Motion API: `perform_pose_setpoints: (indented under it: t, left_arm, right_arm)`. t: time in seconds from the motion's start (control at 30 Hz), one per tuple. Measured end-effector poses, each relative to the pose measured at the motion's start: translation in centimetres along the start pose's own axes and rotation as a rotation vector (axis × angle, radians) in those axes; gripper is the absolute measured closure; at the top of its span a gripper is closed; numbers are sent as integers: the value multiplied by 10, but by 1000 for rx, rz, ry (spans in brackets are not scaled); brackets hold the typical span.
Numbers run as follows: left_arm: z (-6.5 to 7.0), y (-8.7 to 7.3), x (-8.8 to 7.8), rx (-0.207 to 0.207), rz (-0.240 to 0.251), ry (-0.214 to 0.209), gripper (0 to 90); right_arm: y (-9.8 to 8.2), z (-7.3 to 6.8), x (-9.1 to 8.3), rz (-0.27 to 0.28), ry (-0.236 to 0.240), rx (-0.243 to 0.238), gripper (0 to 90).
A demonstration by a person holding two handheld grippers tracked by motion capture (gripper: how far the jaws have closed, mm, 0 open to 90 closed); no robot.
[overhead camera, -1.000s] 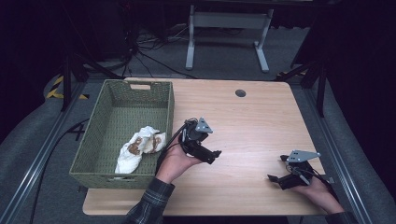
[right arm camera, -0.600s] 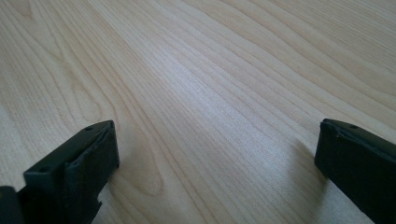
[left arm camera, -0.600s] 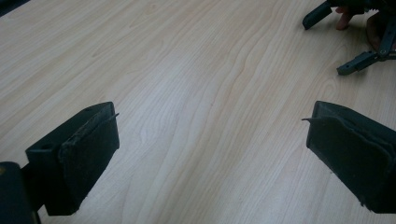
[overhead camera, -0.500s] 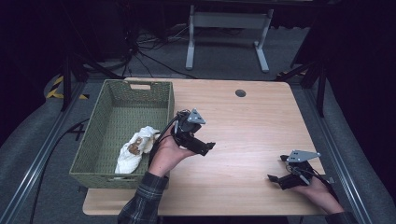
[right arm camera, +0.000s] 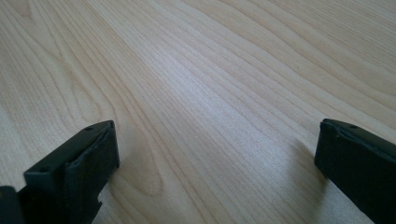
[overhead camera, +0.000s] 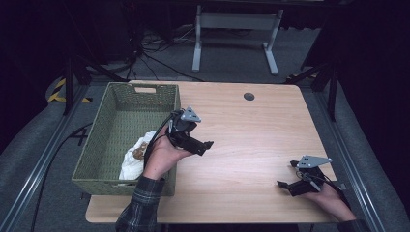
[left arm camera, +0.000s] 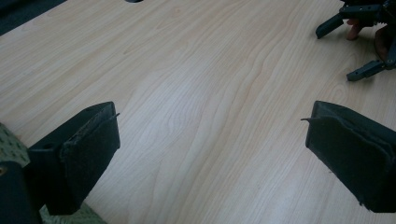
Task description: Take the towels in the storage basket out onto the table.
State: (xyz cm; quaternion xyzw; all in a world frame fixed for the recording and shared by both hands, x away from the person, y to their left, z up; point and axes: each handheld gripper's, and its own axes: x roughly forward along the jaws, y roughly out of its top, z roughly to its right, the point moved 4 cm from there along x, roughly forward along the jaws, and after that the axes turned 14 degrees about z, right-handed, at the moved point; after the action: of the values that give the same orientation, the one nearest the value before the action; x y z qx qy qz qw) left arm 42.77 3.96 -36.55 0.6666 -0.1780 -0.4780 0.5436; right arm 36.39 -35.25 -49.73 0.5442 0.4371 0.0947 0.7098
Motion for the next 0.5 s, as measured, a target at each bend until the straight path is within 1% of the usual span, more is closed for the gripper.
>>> perform_pose_setpoints:
  t: [0.03,0.1,0.23,0.27,0.3,0.33,0.37,0.4,0.43,0.5]
  left_arm:
    - [0,0,0,0,0,0,35]
    - [-4,-1,-6,-9,13,10,38]
    - [-9,-5,-12,-16,1,23,41]
    - [-10,-6,-13,-21,8,25,41]
    - [-11,-6,-15,-15,-6,26,41]
    - [-13,-8,-16,-23,2,32,41]
    - [-13,-8,-17,-27,-1,30,42]
    - [-14,-9,-18,-28,6,37,42]
    - [-16,-10,-20,-30,-1,37,43]
    - [-18,-11,-22,-31,5,44,44]
  right_arm:
    - [0,0,0,0,0,0,1]
    - [0,0,0,0,0,0,1]
    - [0,0,0,0,0,0,1]
    - [0,0,0,0,0,0,1]
    - [0,0,0,0,0,0,1]
    - [0,0,0,0,0,0,1]
    - [0,0,0,0,0,0,1]
    - [0,0,0,0,0,0,1]
    - [0,0,0,0,0,0,1]
    - [0,0,0,0,0,0,1]
